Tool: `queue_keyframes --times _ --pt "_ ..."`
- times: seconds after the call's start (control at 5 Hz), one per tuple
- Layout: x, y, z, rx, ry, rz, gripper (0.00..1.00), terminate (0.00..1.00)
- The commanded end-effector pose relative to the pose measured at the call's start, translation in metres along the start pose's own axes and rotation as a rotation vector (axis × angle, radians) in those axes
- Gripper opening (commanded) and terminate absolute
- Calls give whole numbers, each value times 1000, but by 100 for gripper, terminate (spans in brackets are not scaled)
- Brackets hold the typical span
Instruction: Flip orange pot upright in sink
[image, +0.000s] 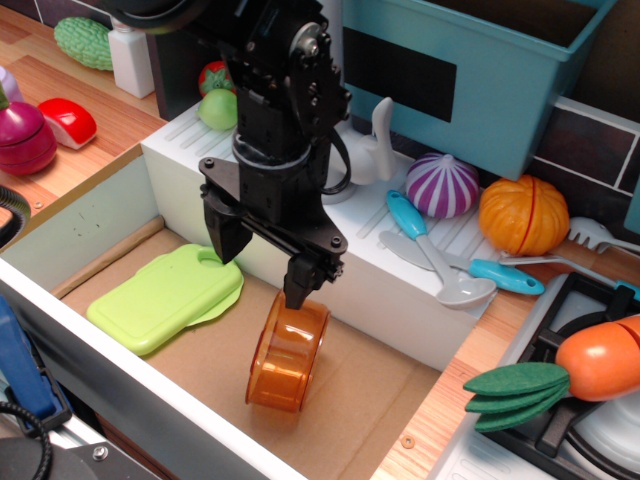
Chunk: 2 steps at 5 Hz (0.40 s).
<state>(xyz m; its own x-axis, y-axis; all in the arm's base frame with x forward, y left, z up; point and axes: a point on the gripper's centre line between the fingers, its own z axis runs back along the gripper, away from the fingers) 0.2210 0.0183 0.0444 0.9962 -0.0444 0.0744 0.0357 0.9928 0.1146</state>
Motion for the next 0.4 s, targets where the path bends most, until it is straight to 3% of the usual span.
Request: queue_keyframes --times 0.0,0.2 --pt "0 0 0 0 0 0 100 0" --pt "0 1 -5 -51 -29 35 100 0"
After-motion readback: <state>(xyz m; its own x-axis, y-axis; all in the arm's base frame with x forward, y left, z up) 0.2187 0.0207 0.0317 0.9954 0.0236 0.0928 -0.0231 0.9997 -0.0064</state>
